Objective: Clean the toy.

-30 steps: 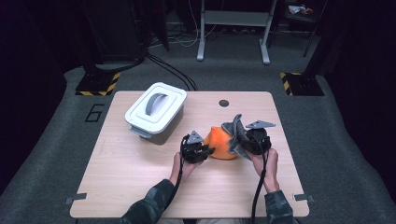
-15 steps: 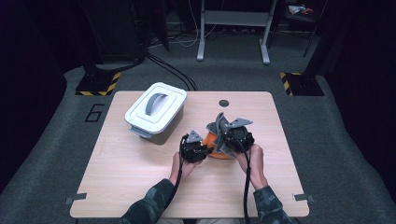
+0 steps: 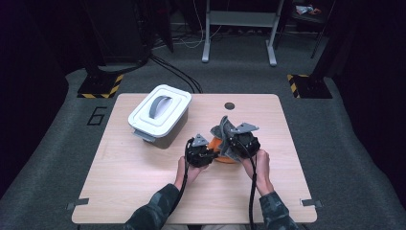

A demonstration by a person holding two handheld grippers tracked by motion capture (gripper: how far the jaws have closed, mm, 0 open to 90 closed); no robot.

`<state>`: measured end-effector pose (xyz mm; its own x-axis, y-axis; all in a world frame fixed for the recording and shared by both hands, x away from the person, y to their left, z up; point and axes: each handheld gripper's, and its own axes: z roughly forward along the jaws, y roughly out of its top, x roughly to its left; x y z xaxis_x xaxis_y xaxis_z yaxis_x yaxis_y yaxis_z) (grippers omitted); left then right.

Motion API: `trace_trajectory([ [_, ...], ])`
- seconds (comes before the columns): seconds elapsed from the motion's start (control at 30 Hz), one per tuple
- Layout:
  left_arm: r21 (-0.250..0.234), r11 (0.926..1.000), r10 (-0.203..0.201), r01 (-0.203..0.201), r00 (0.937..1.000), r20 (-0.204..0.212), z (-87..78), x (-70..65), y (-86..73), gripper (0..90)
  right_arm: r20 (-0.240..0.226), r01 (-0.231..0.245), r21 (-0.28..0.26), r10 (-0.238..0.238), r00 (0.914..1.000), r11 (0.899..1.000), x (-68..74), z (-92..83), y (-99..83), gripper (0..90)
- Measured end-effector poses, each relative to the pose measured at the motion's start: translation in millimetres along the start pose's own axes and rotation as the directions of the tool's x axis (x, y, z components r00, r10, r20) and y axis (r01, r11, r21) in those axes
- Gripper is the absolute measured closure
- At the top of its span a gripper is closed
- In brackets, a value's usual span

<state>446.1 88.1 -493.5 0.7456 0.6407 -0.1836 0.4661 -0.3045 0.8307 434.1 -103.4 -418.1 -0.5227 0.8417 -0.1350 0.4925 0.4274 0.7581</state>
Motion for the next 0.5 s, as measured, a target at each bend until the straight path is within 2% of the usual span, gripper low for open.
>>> trace_trajectory([
  [0.07,0.000,1.0000,-0.005,0.005,1.0000,0.006,0.3,-0.3,0.2,77.1,0.008,0.000,0.004,0.000,1.0000,1.000,-4.4,-2.0,-2.6,76.4],
  [0.2,-0.002,0.9999,-0.014,0.014,0.9999,0.007,0.9,-1.2,0.1,77.2,0.021,-0.032,0.013,0.032,0.9993,0.999,-11.3,-4.8,-8.2,76.3],
  [0.23,-0.002,0.9999,-0.011,0.011,0.9999,0.007,1.3,-0.8,0.2,77.1,0.032,-0.055,0.017,0.054,0.9980,0.998,-17.3,-6.2,-13.0,76.4],
  [0.33,0.006,0.9998,-0.017,0.017,0.9998,0.009,0.8,-0.7,0.5,77.1,0.051,-0.084,0.024,0.083,0.9953,0.996,-26.8,-7.5,-22.7,76.4],
  [0.5,0.010,0.9997,-0.021,0.021,0.9997,0.013,1.4,-0.5,0.2,77.1,0.050,-0.167,0.060,0.164,0.9852,0.984,-46.2,-2.4,-46.5,76.4],
])
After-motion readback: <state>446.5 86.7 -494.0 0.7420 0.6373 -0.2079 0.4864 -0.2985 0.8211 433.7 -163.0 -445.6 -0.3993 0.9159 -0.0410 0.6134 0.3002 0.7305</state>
